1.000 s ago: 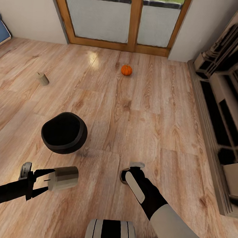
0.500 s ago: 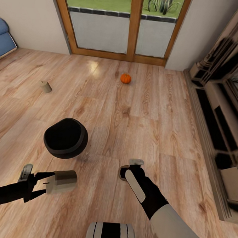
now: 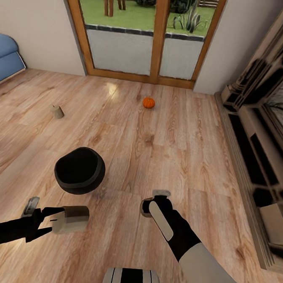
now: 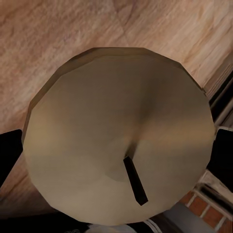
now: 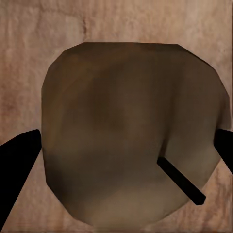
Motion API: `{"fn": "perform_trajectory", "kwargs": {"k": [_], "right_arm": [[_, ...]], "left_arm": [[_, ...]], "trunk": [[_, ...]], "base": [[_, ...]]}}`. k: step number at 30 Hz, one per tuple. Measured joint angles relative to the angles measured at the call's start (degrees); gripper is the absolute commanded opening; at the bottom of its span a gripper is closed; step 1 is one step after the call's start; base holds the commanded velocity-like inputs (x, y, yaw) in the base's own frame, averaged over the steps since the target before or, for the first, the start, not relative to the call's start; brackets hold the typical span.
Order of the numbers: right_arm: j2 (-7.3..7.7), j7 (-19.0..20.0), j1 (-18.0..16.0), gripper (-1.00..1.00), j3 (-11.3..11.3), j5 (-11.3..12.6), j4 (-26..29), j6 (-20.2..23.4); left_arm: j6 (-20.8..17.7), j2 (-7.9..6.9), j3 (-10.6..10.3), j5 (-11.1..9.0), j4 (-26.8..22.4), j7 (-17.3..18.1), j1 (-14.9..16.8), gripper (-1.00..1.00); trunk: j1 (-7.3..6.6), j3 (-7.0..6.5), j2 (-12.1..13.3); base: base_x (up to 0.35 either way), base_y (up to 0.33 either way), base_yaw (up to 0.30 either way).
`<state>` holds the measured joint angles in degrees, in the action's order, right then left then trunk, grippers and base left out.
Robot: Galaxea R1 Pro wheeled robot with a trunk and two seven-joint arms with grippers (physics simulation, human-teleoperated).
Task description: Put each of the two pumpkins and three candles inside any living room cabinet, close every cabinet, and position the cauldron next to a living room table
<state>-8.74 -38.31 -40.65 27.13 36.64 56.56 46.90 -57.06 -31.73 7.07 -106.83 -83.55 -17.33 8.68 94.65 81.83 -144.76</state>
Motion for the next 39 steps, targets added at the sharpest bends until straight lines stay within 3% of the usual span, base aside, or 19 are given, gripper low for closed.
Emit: {"fn": "perform_trajectory", "kwargs": {"k": [5,8,12,16,39], "right_arm": [[0.01,-0.11,0.00,-1.00,0.01,4.34,-0.01,-0.03],[0.01,-0.16,0.00,-1.00,0.02,5.68,-0.05,0.01],[0.02,-0.18,0.00,-1.00,-0.01,6.05,-0.01,0.04],[0.02,-0.16,0.00,-1.00,-0.03,6.29,-0.16,0.07],[-0.05,0.07,0.01,-1.00,-0.15,6.55,-0.12,2.06]], "left_arm": [[0.05,0.00,-0.02,0.15,0.00,-0.03,0.00,-1.00],[0.04,0.04,-0.12,0.26,0.01,-1.59,0.00,-1.00],[0.07,0.08,-0.17,0.04,-0.01,-5.20,0.00,-1.00],[0.15,0.12,-0.23,-0.06,-0.07,-6.61,0.00,-1.00],[0.16,0.14,-0.48,0.45,-1.19,-7.13,0.01,-1.00]], "trunk": [[-0.12,-1.11,0.07],[-0.21,-1.77,0.11],[-0.31,-2.66,0.16],[-0.39,-3.55,0.21],[-0.97,-7.34,0.53]], "base": [[-0.093,0.000,0.000],[-0.016,0.000,0.000],[-0.026,0.000,0.000],[-0.157,0.000,0.000],[-0.330,0.000,-0.138]]}}
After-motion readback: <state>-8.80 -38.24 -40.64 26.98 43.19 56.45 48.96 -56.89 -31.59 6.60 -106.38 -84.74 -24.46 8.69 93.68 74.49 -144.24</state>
